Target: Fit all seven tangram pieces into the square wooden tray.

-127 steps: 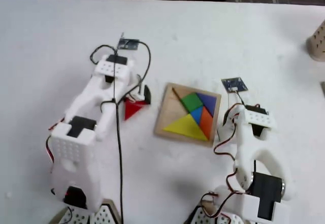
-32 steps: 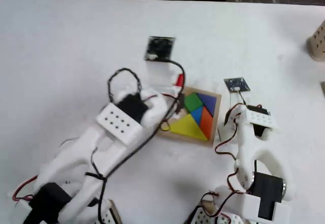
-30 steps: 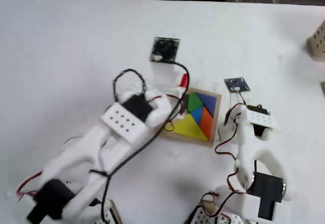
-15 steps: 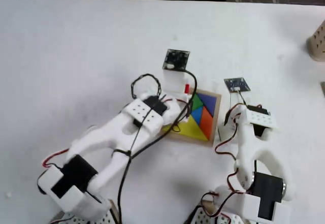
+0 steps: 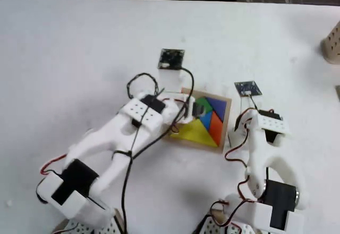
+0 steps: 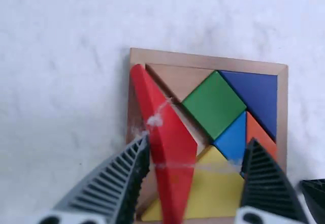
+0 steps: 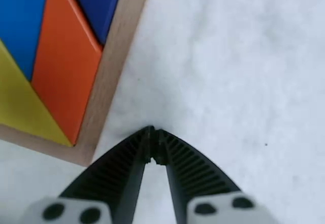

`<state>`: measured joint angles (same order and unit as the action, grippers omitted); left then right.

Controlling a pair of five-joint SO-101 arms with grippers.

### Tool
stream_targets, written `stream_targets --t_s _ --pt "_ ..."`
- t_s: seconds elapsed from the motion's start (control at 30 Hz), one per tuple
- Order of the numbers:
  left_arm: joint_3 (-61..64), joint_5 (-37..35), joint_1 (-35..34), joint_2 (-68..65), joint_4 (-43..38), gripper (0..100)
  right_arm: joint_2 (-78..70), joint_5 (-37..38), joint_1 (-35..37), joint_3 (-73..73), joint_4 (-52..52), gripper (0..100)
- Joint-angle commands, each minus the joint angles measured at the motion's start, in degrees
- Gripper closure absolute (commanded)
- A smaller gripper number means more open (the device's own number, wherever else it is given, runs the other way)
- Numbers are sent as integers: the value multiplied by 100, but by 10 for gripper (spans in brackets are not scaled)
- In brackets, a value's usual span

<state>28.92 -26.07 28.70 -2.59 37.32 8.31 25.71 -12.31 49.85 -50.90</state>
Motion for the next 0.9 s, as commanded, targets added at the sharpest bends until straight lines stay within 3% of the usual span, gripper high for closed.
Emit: stream_targets --t_s 0.0,0.27,0.6,0.7,0.77,0.87 --pt "-70 -35 -338 84 35 710 -13 -53 -154 -255 4 981" --pt "-79 -18 -840 127 70 710 -13 -53 -154 -255 4 981" --pt "677 396 -919 1508 686 710 -13 -35 -154 -255 4 981" --pt "958 949 -1051 1666 563 714 -13 -35 -145 -264 84 981" --pt "1081 1266 -1147 1675 325 759 -13 -44 -145 -246 92 981" --pt "1178 1530 -1235 1675 26 911 -13 -53 -145 -237 84 981"
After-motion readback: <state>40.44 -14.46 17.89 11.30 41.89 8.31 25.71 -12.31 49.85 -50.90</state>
